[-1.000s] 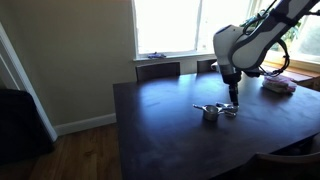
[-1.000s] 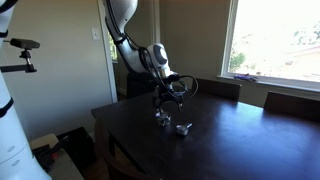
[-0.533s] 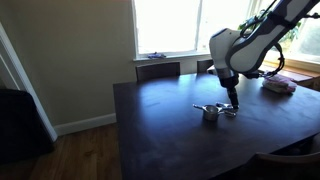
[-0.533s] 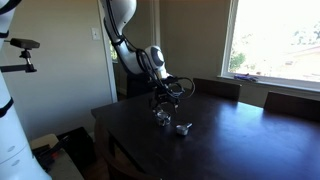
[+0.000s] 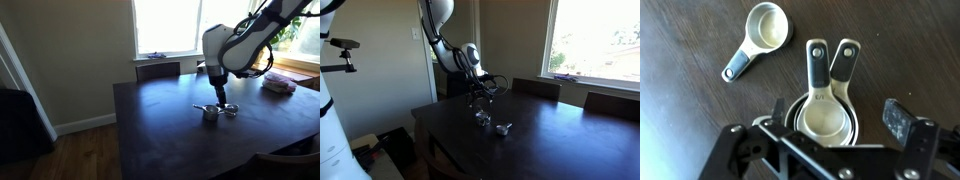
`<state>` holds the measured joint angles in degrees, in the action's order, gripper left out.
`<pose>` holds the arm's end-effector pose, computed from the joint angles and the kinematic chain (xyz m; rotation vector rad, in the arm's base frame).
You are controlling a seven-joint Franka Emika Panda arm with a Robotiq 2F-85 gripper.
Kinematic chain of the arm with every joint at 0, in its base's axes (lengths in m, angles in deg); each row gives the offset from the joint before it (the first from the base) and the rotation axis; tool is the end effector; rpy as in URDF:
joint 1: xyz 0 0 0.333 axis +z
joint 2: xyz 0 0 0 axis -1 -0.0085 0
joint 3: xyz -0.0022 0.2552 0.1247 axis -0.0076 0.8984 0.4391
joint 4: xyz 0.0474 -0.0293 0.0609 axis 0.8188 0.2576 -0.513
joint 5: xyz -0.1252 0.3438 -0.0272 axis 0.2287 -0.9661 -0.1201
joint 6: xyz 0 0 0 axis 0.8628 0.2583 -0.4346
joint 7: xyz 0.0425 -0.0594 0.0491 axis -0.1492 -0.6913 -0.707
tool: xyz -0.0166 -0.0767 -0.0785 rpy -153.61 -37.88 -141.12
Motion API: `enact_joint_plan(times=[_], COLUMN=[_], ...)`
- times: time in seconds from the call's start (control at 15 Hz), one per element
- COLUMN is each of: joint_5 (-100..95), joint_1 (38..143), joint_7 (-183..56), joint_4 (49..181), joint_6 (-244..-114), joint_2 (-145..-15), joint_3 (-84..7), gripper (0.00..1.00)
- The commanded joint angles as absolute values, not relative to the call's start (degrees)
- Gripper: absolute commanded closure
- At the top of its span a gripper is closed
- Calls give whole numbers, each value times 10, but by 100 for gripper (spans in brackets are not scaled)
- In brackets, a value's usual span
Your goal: Unstack the four measuring cups
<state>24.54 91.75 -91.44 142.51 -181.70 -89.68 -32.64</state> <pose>0.5399 0.0372 0.1840 2.5690 1.2399 -0.2585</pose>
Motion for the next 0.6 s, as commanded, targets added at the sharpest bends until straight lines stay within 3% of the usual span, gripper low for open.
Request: enact_joint_plan(times=[0.0,0.53], joint_5=[227,181], joint_1=[918,919], joint_7=[-919,-956], joint_4=[1404,1328], joint_6=[-1858,-1856], joint_2=[-910,-970], joint_3=[-315,-286], gripper=[0,0])
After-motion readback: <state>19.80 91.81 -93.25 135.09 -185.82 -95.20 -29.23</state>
